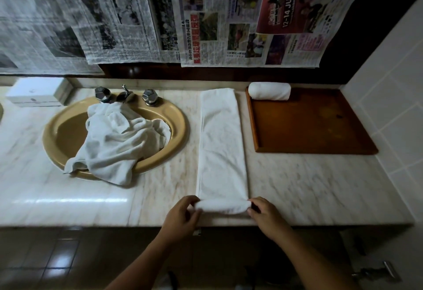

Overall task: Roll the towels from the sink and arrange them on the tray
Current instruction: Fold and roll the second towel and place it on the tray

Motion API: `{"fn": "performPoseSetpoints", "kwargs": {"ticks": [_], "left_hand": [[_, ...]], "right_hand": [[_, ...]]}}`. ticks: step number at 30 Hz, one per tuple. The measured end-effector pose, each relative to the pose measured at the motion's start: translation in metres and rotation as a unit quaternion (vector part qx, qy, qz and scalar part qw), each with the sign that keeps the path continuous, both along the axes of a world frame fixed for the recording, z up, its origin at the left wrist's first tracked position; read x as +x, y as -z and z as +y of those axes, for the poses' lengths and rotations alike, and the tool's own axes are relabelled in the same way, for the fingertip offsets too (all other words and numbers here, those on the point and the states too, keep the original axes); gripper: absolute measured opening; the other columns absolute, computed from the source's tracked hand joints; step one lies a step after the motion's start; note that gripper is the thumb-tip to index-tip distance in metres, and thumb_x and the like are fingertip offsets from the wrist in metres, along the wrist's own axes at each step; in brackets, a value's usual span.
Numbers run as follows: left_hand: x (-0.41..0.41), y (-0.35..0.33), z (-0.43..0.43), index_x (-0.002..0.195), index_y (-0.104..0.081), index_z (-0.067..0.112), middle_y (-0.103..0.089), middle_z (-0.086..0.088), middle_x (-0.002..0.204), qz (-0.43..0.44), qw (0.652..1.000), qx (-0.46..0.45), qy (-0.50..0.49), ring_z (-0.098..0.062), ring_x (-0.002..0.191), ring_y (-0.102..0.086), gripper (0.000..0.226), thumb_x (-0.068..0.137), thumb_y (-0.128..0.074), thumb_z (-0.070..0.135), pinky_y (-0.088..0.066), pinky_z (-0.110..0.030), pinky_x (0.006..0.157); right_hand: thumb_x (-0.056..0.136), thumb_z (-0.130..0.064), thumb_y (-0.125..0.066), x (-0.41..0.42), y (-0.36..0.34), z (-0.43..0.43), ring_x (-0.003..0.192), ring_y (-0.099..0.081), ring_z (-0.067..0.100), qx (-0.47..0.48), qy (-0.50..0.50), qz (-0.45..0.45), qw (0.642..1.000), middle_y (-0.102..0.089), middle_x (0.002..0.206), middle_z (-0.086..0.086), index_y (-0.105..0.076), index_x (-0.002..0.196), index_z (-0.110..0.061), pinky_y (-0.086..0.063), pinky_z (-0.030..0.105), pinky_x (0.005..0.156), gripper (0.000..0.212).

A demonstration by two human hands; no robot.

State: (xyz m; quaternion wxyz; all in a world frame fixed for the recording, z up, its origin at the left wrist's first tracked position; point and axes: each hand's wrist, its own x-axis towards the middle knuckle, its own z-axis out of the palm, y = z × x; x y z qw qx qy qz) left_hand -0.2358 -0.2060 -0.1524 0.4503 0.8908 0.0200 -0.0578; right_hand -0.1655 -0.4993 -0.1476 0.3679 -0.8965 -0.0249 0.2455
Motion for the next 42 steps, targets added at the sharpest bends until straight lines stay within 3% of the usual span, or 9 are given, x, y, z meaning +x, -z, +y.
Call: {"fn": "performPoseSetpoints", "kwargs": {"ticks": [7, 10, 15, 20, 23, 26, 29, 36, 42], "left_hand": [[0.010, -0.001, -0.006, 0.119, -0.060, 0.036, -0.063, 0.015, 0.109, 0.043, 0.998, 0.001, -0.040, -0.001, 0.089, -0.064, 0.018, 0.101, -0.056, 0.041, -0.049, -0.016, 0.070], [0.016, -0.006, -0.009, 0.117, -0.061, 0.035, -0.065, 0.012, 0.104, 0.068, 0.995, -0.002, -0.070, -0.004, 0.092, -0.064, 0.017, 0.101, -0.057, 0.041, -0.052, -0.020, 0.073], [0.026, -0.014, -0.011, 0.117, -0.048, 0.034, -0.065, 0.010, 0.098, 0.088, 0.991, -0.001, -0.104, -0.008, 0.087, -0.065, 0.027, 0.097, -0.062, 0.046, -0.059, -0.032, 0.073], [0.030, -0.006, -0.007, 0.104, -0.060, 0.032, -0.053, 0.015, 0.110, -0.051, 0.996, 0.052, -0.058, -0.003, 0.089, -0.058, 0.009, 0.097, -0.066, 0.034, -0.056, -0.030, 0.075], [0.025, 0.005, -0.005, 0.111, -0.070, 0.026, -0.064, 0.011, 0.118, -0.139, 0.984, 0.111, 0.000, -0.008, 0.100, -0.063, 0.015, 0.099, -0.062, 0.028, -0.057, -0.029, 0.079], [0.018, 0.008, 0.001, 0.124, -0.066, 0.028, -0.062, 0.009, 0.133, -0.165, 0.969, 0.176, 0.044, -0.009, 0.116, -0.059, 0.031, 0.099, -0.056, 0.044, -0.056, -0.025, 0.082], [0.019, 0.013, 0.007, 0.128, -0.062, 0.021, -0.058, 0.002, 0.141, -0.187, 0.945, 0.245, 0.107, -0.019, 0.118, -0.056, 0.050, 0.087, -0.073, 0.046, -0.059, -0.033, 0.083], [0.033, 0.007, 0.014, 0.126, -0.062, 0.021, -0.064, 0.003, 0.128, -0.220, 0.906, 0.318, 0.172, -0.020, 0.108, -0.063, 0.054, 0.078, -0.072, 0.044, -0.056, -0.031, 0.082], [0.034, 0.003, 0.013, 0.127, -0.063, 0.026, -0.066, 0.008, 0.124, -0.167, 0.937, 0.271, 0.141, -0.015, 0.101, -0.065, 0.048, 0.084, -0.063, 0.046, -0.055, -0.030, 0.080]], "right_hand": [[0.099, -0.027, -0.060, 0.000, -0.009, 0.014, 0.089, -0.061, 0.018, -0.025, 0.063, -0.039, 0.997, -0.062, 0.091, -0.003, -0.067, 0.092, -0.015, -0.043, 0.030, 0.073, 0.015], [0.095, -0.035, -0.062, 0.003, -0.011, 0.018, 0.066, -0.055, 0.015, -0.035, 0.118, -0.035, 0.992, -0.057, 0.069, -0.001, -0.050, 0.072, -0.015, -0.041, 0.031, 0.060, 0.032], [0.096, -0.021, -0.061, 0.005, -0.009, 0.026, 0.082, -0.058, 0.014, -0.002, 0.102, -0.106, 0.989, -0.058, 0.091, -0.008, -0.053, 0.098, -0.028, -0.045, 0.029, 0.067, 0.011], [0.098, -0.013, -0.054, -0.004, 0.005, 0.022, 0.085, -0.057, 0.012, 0.016, 0.029, -0.198, 0.980, -0.052, 0.100, -0.010, -0.060, 0.099, -0.027, -0.055, 0.038, 0.074, 0.015], [0.096, -0.021, -0.056, -0.009, 0.008, 0.014, 0.090, -0.059, 0.008, 0.024, 0.004, -0.233, 0.972, -0.055, 0.105, -0.011, -0.062, 0.109, -0.026, -0.055, 0.031, 0.076, 0.016], [0.086, -0.024, -0.061, -0.016, 0.006, 0.006, 0.103, -0.060, 0.007, 0.025, -0.019, -0.201, 0.979, -0.053, 0.120, -0.013, -0.058, 0.123, -0.028, -0.054, 0.021, 0.085, 0.038], [0.084, -0.020, -0.063, -0.017, 0.007, 0.005, 0.113, -0.056, 0.010, -0.012, -0.048, -0.159, 0.986, -0.048, 0.131, -0.011, -0.049, 0.136, -0.028, -0.049, 0.020, 0.096, 0.054], [0.089, -0.013, -0.063, -0.006, 0.001, 0.011, 0.120, -0.053, 0.015, -0.026, -0.028, -0.133, 0.990, -0.050, 0.135, -0.006, -0.048, 0.139, -0.025, -0.042, 0.022, 0.098, 0.054], [0.091, -0.021, -0.063, -0.004, -0.002, 0.009, 0.114, -0.053, 0.007, -0.010, -0.018, -0.116, 0.993, -0.050, 0.125, -0.016, -0.052, 0.131, -0.031, -0.041, 0.019, 0.096, 0.043]]}}
